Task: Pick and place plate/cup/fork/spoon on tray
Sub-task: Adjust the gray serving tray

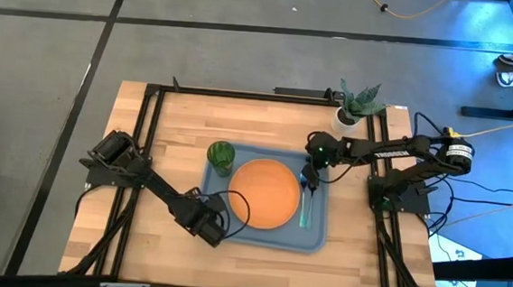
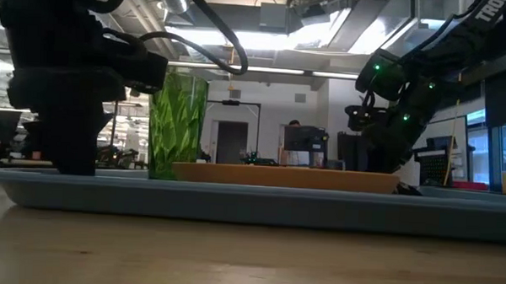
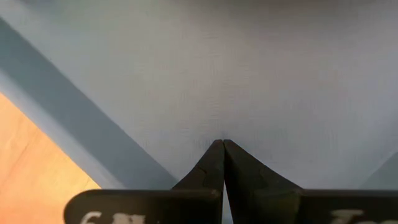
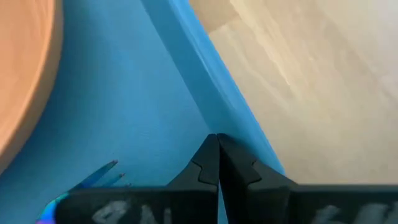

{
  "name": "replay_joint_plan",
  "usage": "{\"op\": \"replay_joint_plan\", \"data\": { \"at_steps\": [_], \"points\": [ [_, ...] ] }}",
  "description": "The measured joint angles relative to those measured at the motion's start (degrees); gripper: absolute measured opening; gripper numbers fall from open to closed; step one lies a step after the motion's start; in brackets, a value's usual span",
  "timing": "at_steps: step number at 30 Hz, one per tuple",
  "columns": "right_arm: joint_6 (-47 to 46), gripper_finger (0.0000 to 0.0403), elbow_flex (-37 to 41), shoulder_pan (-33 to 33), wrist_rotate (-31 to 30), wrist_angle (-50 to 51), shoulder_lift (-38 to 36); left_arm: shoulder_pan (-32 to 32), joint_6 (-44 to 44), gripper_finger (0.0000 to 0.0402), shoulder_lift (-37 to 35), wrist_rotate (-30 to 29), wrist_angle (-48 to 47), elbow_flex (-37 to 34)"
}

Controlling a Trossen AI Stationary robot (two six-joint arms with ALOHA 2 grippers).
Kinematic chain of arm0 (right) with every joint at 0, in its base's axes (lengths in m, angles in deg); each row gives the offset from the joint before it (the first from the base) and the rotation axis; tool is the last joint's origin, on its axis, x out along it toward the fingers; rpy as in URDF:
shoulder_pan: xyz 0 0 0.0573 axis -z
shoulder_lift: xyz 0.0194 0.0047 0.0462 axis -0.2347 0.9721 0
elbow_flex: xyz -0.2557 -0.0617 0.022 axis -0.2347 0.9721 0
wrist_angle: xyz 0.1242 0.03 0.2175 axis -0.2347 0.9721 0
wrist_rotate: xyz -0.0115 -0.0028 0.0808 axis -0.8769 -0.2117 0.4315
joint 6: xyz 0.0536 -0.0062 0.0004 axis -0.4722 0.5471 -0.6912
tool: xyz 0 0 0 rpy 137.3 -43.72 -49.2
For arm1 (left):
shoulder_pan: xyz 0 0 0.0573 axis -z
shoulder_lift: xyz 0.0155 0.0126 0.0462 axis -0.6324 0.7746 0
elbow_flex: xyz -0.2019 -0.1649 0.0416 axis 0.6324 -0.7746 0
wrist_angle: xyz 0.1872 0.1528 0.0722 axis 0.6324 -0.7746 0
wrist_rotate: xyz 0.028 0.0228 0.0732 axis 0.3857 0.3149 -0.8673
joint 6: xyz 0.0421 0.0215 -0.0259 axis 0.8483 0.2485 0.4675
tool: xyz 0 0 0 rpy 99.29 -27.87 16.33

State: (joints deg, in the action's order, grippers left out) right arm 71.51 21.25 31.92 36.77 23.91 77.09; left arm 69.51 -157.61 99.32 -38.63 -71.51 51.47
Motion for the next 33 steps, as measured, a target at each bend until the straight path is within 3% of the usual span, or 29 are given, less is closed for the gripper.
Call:
{"op": "replay_joint_plan", "data": {
  "at_steps": [18, 33],
  "points": [
    [3.92, 0.0003, -0.20, 0.02, -2.42, -5.36, 3.02, 2.62, -8.46, 0.0000, 0.04, -0.34, 0.44, 0.00],
    [3.96, 0.0003, -0.26, 0.00, -4.82, -7.73, 3.91, 1.90, -8.03, 0.0000, 0.04, -0.82, -0.02, 0.02]
  ]
}}
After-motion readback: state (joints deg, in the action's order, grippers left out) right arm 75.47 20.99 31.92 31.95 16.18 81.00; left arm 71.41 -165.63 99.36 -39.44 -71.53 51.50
